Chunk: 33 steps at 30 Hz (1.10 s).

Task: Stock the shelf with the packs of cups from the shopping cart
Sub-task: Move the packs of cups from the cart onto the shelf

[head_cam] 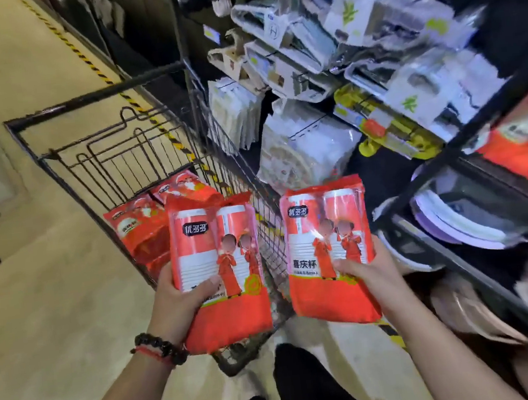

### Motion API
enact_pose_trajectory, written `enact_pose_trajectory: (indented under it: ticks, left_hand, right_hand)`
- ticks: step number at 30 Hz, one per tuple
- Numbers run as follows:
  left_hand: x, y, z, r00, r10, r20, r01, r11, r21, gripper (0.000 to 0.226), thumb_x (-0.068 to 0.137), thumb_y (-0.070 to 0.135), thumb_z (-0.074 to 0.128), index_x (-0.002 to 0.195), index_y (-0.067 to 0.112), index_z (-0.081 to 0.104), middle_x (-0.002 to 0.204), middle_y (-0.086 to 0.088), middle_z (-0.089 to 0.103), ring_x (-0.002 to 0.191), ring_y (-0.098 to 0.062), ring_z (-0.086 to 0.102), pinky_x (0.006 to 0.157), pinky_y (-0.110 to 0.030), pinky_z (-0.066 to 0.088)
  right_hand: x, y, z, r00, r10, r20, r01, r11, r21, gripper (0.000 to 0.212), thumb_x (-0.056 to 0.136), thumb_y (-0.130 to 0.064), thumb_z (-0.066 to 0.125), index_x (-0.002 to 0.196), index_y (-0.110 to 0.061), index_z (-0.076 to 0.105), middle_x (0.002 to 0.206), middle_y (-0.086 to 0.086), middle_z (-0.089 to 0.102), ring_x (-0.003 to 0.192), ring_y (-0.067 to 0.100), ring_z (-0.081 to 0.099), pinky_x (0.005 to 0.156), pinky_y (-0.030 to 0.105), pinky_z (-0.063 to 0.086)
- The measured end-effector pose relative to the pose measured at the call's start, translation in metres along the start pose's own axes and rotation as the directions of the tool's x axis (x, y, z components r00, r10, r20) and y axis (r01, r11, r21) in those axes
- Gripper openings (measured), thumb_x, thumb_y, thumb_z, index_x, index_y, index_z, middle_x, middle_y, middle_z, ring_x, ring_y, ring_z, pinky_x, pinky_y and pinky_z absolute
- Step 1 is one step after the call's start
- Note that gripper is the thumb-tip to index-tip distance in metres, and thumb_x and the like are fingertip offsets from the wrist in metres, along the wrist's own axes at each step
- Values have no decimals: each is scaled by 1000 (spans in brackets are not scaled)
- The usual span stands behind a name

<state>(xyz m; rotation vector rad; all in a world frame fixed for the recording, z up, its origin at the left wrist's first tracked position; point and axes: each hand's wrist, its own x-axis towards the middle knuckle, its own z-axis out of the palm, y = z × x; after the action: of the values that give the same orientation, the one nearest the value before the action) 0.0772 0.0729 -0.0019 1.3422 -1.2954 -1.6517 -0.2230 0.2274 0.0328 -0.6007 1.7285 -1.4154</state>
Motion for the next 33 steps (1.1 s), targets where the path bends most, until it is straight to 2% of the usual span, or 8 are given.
enact_pose_trajectory:
  ticks: [4, 8, 13, 16, 22, 24, 27, 33]
  left_hand:
    - [-18, 6, 36, 990, 30, 140, -37, 998, 48, 75, 40, 46, 88, 108, 30, 59, 108, 0, 74, 93, -21, 72, 79, -39, 57]
    - [-37, 3, 79, 964, 44, 262, -75, 991, 110, 84, 40, 45, 87, 115, 21, 58, 108, -6, 73, 99, -30, 71, 88, -49, 57]
    - [-76, -3, 143, 906, 53, 420, -134, 977, 167, 76, 42, 44, 88, 110, 25, 61, 98, 2, 77, 87, -16, 73, 81, -41, 57]
    - [-112, -9, 190, 860, 46, 509, -152, 974, 169, 84, 42, 40, 89, 118, 19, 60, 103, -2, 76, 90, -20, 73, 79, -37, 58]
    - [-210, -35, 289, 785, 25, 619, -186, 963, 197, 82, 38, 42, 87, 112, 17, 61, 102, -6, 74, 80, -13, 73, 65, -26, 58]
    - [-235, -45, 320, 749, 15, 662, -203, 957, 209, 87, 39, 45, 87, 116, 14, 61, 105, -8, 74, 87, -20, 73, 72, -36, 60]
    - [-268, -57, 361, 714, 11, 700, -215, 955, 205, 84, 39, 47, 86, 115, 20, 61, 100, -1, 74, 78, -7, 73, 59, -19, 56]
    - [-306, -70, 427, 642, -19, 766, -225, 951, 212, 80, 41, 43, 89, 112, 26, 58, 100, 1, 74, 80, -7, 73, 60, -20, 55]
  right_hand:
    - [-54, 10, -40, 984, 3, -180, 13, 996, 87, 69, 58, -8, 84, 123, -7, 60, 114, 18, 74, 100, 35, 71, 94, 53, 53]
    - [-102, 22, -78, 956, -37, -292, 74, 991, 116, 53, 51, -17, 89, 100, -27, 73, 99, 6, 78, 85, 18, 73, 76, 34, 60]
    - [-170, 49, -138, 885, 22, -465, 68, 982, 176, 88, 43, -29, 93, 122, -16, 59, 108, 5, 77, 94, 22, 75, 74, 32, 58]
    - [-219, 63, -178, 837, 33, -545, 87, 978, 192, 82, 45, -28, 93, 120, -24, 61, 106, -2, 78, 92, 16, 76, 68, 25, 58]
    - [-333, 94, -269, 756, 81, -649, 72, 976, 205, 80, 56, -17, 90, 129, -17, 57, 117, 7, 74, 104, 29, 72, 92, 55, 57]
    - [-366, 105, -294, 712, 125, -691, 52, 972, 229, 80, 56, -17, 90, 128, -21, 57, 117, 4, 74, 104, 27, 72, 91, 53, 58]
    - [-406, 118, -325, 631, 163, -759, 51, 967, 250, 71, 51, -19, 89, 116, -28, 61, 110, -1, 76, 99, 22, 74, 85, 46, 60]
    - [-445, 130, -377, 548, 149, -823, 80, 970, 229, 59, 55, -20, 88, 108, -32, 65, 102, -4, 78, 91, 16, 75, 69, 29, 60]
